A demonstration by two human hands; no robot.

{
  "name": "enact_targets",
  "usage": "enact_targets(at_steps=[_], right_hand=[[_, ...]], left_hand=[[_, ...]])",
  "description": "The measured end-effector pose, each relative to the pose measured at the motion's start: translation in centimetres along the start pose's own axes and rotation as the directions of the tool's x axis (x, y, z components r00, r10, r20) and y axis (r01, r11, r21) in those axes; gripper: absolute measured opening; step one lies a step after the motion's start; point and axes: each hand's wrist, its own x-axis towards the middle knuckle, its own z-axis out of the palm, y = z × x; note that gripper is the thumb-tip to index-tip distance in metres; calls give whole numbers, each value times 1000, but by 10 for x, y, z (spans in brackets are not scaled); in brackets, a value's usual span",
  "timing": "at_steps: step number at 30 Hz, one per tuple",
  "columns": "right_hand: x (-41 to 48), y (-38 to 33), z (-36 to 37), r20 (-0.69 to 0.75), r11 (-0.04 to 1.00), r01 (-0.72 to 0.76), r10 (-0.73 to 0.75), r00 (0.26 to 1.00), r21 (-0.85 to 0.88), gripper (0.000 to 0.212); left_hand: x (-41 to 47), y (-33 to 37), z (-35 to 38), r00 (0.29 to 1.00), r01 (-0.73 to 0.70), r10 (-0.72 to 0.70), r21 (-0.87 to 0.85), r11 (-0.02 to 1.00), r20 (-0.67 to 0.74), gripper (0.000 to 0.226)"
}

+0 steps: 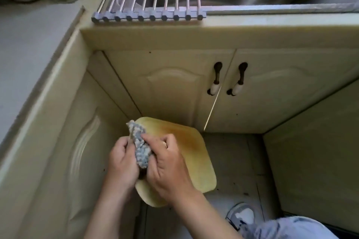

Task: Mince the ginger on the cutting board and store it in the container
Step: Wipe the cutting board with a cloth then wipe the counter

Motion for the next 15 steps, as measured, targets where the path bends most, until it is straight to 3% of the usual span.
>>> enact_targets(at_steps=[4, 6, 10, 13, 15], right_hand=[[9, 27, 6, -39, 952, -76, 67, 997, -295, 41], [18, 50, 2, 37, 873, -223, 265, 964, -434, 42], [14, 110, -24, 142, 598, -420, 673, 726, -683, 44], [3, 131, -39, 170, 563, -483, 751, 638, -671, 41], [2, 131, -42, 166, 624, -525, 721, 673, -578, 35]], left_hand=[[-10, 5, -8, 996, -11, 11, 1, 1000, 84, 26], [-16, 7, -10, 995, -14, 13, 9, 1000, 99, 23], [-16, 8, -20, 993, -72, 61, 116, 991, 96, 28], [-8, 4, -20, 998, -31, 21, 167, 985, 59, 27], [-7, 4, -14, 999, -29, 21, 195, 980, 45, 28]])
